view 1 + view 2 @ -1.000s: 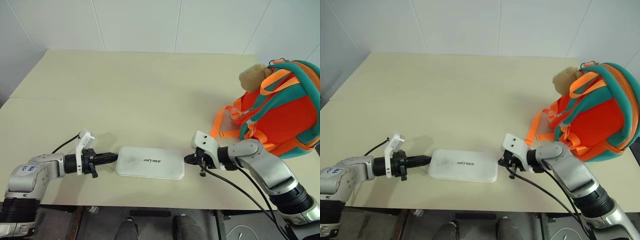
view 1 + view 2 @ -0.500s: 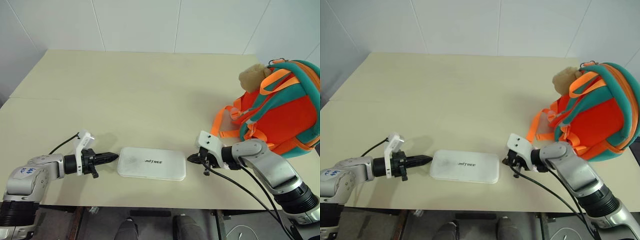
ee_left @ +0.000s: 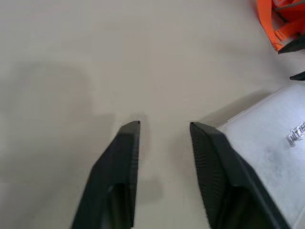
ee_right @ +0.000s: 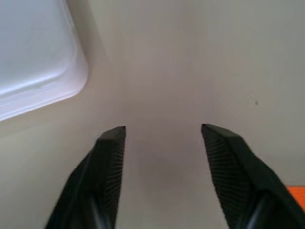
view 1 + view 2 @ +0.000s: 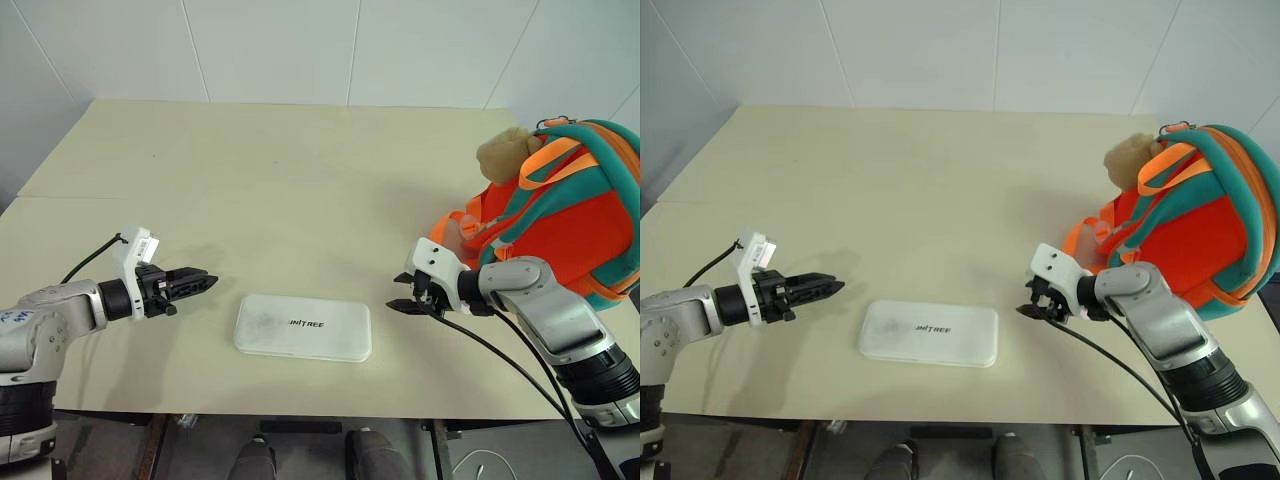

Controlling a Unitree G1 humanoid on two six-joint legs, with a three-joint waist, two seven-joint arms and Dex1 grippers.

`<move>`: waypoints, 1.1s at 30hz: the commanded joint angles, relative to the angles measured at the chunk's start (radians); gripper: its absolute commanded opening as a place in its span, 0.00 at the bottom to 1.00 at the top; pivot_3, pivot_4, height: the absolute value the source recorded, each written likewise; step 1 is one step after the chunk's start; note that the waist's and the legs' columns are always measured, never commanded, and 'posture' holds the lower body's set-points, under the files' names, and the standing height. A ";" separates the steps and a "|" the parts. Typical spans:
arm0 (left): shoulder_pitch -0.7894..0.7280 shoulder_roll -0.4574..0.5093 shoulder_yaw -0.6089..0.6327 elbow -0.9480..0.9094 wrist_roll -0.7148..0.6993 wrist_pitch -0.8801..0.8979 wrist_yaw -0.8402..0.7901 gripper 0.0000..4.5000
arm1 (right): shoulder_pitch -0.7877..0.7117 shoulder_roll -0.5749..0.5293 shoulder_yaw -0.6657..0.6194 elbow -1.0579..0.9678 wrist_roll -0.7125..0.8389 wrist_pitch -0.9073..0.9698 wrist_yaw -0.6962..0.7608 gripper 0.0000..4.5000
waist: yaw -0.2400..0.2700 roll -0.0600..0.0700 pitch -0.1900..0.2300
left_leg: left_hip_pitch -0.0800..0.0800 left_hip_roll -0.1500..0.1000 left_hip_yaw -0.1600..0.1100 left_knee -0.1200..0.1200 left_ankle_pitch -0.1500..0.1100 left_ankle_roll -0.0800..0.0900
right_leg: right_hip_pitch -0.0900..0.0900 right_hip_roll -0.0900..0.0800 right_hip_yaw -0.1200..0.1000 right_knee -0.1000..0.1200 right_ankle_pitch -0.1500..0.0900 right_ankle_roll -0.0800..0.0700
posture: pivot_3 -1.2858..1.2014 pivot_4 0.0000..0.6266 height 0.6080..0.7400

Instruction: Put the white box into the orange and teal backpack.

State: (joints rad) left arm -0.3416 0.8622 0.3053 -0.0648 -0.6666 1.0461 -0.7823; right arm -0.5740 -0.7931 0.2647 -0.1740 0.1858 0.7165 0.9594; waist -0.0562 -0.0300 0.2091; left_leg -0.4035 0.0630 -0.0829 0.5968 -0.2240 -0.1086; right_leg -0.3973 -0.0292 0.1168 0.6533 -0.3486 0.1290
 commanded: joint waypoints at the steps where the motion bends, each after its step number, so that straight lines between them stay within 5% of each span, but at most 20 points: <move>1: -0.022 0.058 -0.010 0.013 -0.037 0.123 -0.021 0.62 | -0.004 0.000 -0.038 -0.013 0.000 -0.016 -0.008 0.87 | 0.000 0.000 0.000 | 0.000 0.000 0.000 0.000 0.000 0.000 | 0.000 0.000 0.000 0.000 0.000 0.000 | 0.52 0.24 1.00; 3: -0.034 0.070 -0.011 0.032 -0.056 0.170 -0.036 0.76 | 0.004 0.005 -0.037 -0.024 0.004 -0.010 -0.013 1.00 | 0.000 0.000 0.000 | 0.000 0.000 0.000 0.000 0.000 0.000 | 0.000 0.000 0.000 0.000 0.000 0.000 | 0.52 0.24 1.00; 7: -0.120 0.056 0.017 0.143 -0.151 0.412 -0.056 0.99 | 0.026 0.013 -0.037 -0.044 0.009 0.000 -0.026 1.00 | 0.001 0.000 0.000 | 0.000 0.000 0.000 0.000 0.000 0.000 | 0.000 0.000 0.000 0.000 0.000 0.000 | 0.52 0.24 1.00; 15: -0.212 0.007 0.014 0.280 -0.209 0.553 -0.084 0.99 | 0.046 0.022 -0.035 -0.065 0.008 0.014 -0.039 1.00 | 0.000 0.000 0.000 | 0.000 0.000 0.000 0.000 0.000 0.000 | 0.000 0.000 -0.001 0.001 0.000 0.000 | 0.52 0.24 1.00; 33: -0.288 -0.011 -0.264 0.383 -0.195 0.568 -0.137 0.99 | 0.055 0.053 -0.021 -0.081 0.004 0.026 -0.070 1.00 | 0.003 0.000 0.000 | 0.000 0.000 0.000 0.001 0.000 -0.001 | 0.000 0.000 -0.001 0.002 0.000 0.000 | 0.52 0.24 1.00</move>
State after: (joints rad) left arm -0.6256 0.8494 0.0711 0.3212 -0.8573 1.6057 -0.9173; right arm -0.5165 -0.7429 0.2593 -0.2261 0.1865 0.7438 0.8976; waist -0.0535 -0.0300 0.2091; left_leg -0.4035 0.0628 -0.0832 0.5979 -0.2238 -0.1091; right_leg -0.3974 -0.0289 0.1163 0.6552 -0.3487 0.1289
